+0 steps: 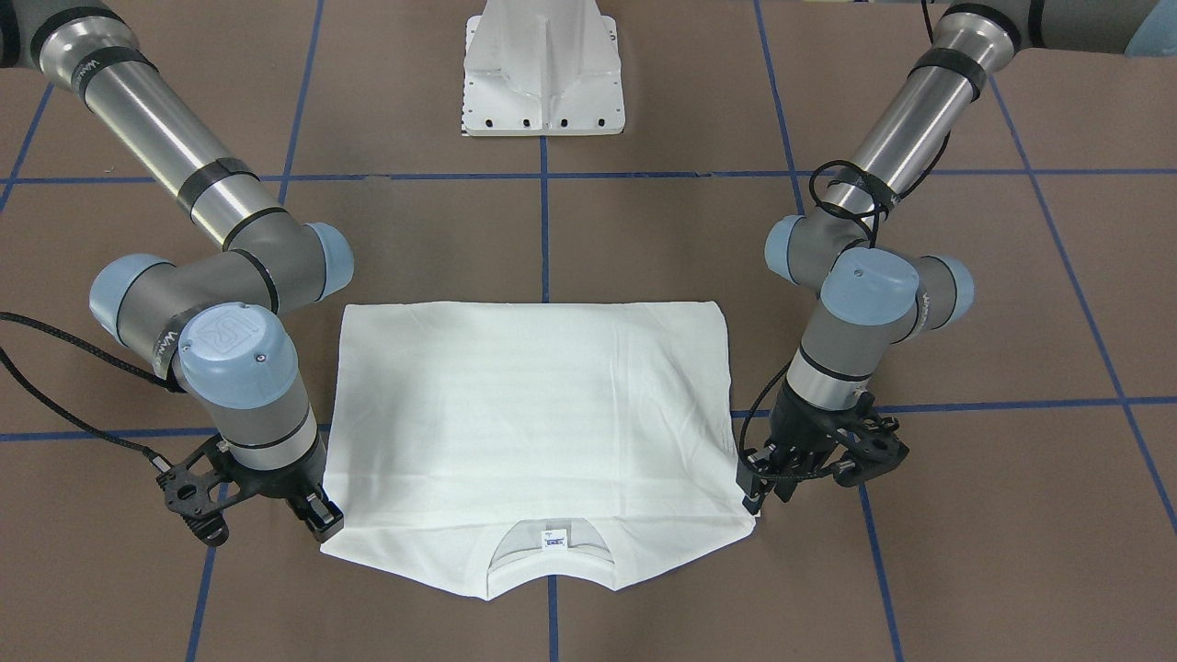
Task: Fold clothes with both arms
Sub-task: 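Move the right gripper down to the folded shirt's corner nearest it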
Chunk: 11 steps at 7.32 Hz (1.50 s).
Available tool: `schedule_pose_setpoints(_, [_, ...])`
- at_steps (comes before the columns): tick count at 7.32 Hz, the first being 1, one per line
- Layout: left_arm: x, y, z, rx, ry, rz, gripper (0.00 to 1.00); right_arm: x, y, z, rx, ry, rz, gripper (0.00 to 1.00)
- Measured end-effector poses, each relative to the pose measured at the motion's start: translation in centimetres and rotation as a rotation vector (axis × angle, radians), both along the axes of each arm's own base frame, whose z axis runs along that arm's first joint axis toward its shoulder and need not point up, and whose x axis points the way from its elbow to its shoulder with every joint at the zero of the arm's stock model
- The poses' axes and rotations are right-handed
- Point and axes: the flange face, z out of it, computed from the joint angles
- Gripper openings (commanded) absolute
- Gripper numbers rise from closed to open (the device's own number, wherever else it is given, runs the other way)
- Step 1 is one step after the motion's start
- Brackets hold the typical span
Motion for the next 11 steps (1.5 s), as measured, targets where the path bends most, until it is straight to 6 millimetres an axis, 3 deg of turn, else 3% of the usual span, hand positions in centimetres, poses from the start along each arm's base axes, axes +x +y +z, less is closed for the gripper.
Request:
schedule_pose_setpoints(1, [-0.8,0.7,0.3,0.025,0.005,0.007,0.57,1.0,1.8,-0.9,0.011,-0.041,0.002,1.0])
schedule_pose_setpoints(4, [-1.8,1.5,-0.4,0.054,0.024,0.016,0.57,3.3,12.6,-1.6,-0.008,-0.172,0.026,1.0])
schedule_pose_setpoints(6, [-1.9,1.6,-0.6,0.059,0.028,0.016,0.57,3.5,19.1,-1.5,-0.051,-0.224,0.047,1.0])
schedule_pose_setpoints(7, [-2.0,1.7,-0.6,0.059,0.028,0.016,0.57,2.7,21.5,-1.2,-0.072,-0.23,0.07,0.99])
schedule_pose_setpoints(9, [-2.1,1.8,-0.4,0.059,0.027,0.015,0.58,0.9,24.3,0.3,-0.134,-0.226,0.12,0.96])
schedule_pose_setpoints(11, [-2.1,1.8,-0.7,0.063,0.03,0.013,0.58,-0.4,25.9,2.5,-0.18,-0.203,0.134,0.94])
